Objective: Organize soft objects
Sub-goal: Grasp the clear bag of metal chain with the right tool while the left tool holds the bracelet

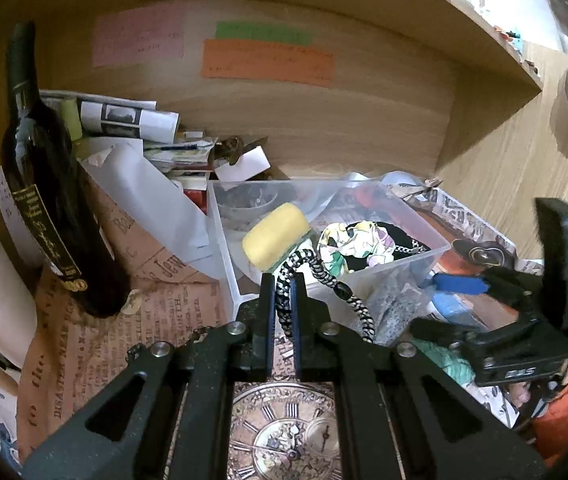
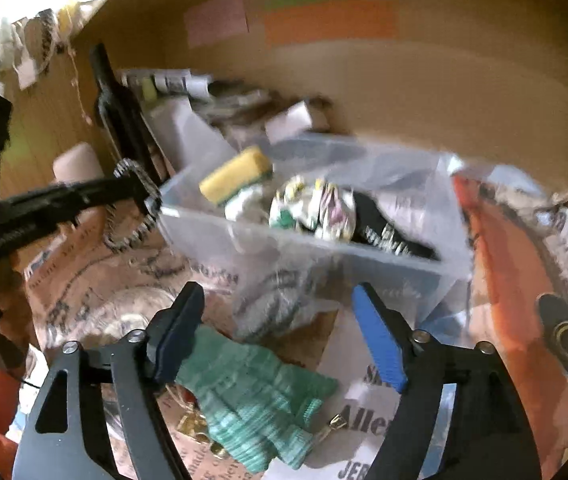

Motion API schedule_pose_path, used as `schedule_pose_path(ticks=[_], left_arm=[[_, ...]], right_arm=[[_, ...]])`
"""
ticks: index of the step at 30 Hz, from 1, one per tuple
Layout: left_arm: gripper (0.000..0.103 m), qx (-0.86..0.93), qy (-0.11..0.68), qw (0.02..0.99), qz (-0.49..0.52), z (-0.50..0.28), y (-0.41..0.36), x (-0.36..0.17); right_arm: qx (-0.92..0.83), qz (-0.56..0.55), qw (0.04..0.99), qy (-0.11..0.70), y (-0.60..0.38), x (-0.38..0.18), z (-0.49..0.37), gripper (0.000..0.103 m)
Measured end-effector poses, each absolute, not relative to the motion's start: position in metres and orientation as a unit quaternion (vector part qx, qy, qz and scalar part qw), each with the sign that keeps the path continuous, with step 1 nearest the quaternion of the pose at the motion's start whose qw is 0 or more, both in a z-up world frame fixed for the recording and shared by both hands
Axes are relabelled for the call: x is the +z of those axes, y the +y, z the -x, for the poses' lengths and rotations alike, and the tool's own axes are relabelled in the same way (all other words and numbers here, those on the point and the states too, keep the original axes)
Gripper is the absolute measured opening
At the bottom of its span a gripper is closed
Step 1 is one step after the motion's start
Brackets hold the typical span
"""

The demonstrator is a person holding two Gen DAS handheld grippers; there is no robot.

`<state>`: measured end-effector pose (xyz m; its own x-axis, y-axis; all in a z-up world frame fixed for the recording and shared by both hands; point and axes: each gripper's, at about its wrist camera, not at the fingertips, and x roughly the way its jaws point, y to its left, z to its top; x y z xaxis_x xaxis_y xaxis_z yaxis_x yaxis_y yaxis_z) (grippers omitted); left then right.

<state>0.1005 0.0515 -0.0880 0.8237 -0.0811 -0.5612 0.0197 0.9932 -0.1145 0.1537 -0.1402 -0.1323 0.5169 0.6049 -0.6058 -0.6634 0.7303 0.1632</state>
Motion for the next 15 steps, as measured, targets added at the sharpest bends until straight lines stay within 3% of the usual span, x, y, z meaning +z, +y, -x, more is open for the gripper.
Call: schedule_pose_path(ticks=[4, 6, 8, 11, 15], left_arm=[[0.006, -0.026, 0.294, 0.954, 0.054, -0.099, 0.050, -0.089], [0.006, -0.021, 0.292, 0.955, 0.052, -0.099, 0.050, -0.088], [0.006, -0.018, 0.289, 0.956, 0.052, -0.099, 0.051, -0.088], [0.006, -0.017, 0.284, 0.957, 0.058, -0.101, 0.054, -0.086], [0.006, -0.015, 0.274, 0.959, 0.069, -0.107, 0.058, -0.081]], right_arm=[[0.363, 0.061, 0.852, 0.372, -0.124, -0.152, -0.170, 0.074], [0.365, 0.068, 0.846, 0.383, -0.116, -0.160, -0.174, 0.058], [0.378, 0.069, 0.838, 0.388, -0.113, -0.163, -0.173, 0.035], [0.380, 0.073, 0.845, 0.370, -0.113, -0.160, -0.166, 0.026], [0.382, 0.073, 0.857, 0.338, -0.120, -0.145, -0.153, 0.023]])
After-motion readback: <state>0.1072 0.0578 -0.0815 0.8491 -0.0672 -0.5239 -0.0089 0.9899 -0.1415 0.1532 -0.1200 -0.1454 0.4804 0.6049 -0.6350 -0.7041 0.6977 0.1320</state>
